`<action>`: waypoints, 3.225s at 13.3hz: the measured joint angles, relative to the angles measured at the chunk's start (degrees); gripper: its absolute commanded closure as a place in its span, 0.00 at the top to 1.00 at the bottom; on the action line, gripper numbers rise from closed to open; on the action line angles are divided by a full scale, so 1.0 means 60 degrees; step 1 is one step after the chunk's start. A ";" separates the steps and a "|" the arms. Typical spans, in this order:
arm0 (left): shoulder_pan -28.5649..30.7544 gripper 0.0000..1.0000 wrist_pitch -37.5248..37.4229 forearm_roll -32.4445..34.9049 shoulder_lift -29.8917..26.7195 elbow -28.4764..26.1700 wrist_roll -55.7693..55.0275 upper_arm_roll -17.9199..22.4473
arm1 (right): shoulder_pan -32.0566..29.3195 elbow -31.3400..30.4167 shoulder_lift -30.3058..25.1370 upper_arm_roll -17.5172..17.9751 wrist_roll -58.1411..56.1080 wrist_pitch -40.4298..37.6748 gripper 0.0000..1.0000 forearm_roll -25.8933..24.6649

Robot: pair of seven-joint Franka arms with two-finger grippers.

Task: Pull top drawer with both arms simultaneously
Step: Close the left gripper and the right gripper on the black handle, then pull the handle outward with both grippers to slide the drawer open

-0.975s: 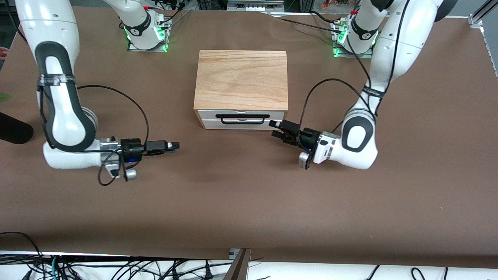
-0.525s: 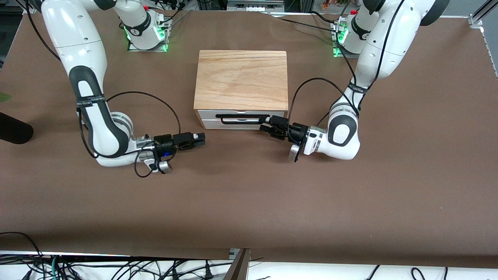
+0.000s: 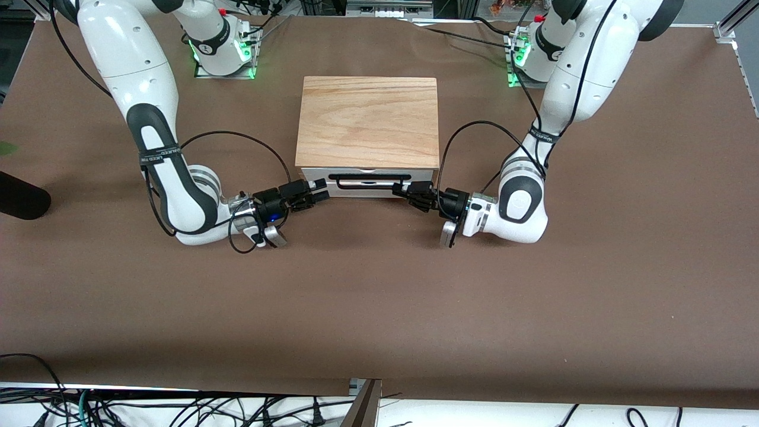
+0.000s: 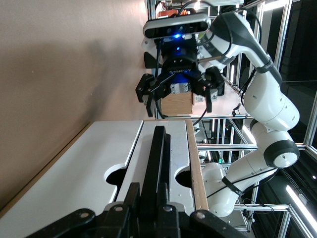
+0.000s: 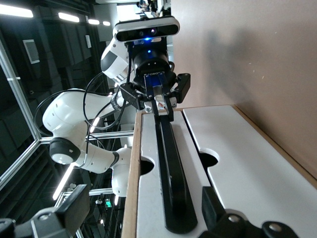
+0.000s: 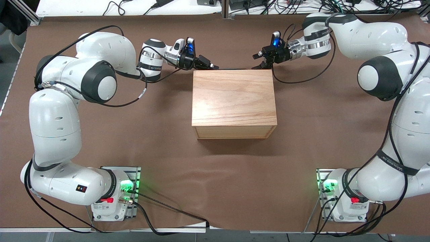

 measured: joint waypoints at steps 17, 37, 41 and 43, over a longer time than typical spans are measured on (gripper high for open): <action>-0.0001 0.00 0.0000 -0.0006 0.0000 -0.0003 -0.0001 0.0000 | 0.0512 -0.0337 0.0471 -0.0144 -0.1730 0.0046 0.54 0.1412; -0.0008 0.00 0.0070 -0.0019 0.0272 0.0611 -0.0828 0.0091 | 0.0507 -0.0162 0.0497 -0.0153 -0.1669 0.0358 0.01 0.1484; -0.0023 0.00 0.0134 -0.0015 0.0801 0.1651 -0.1747 0.0219 | 0.0405 0.0717 0.0990 -0.0171 -0.1226 0.0420 0.01 0.1620; -0.0039 0.00 0.0222 0.0018 0.1024 0.2171 -0.2172 0.0288 | 0.0358 0.1220 0.1225 -0.0171 -0.0961 0.0504 0.01 0.1623</action>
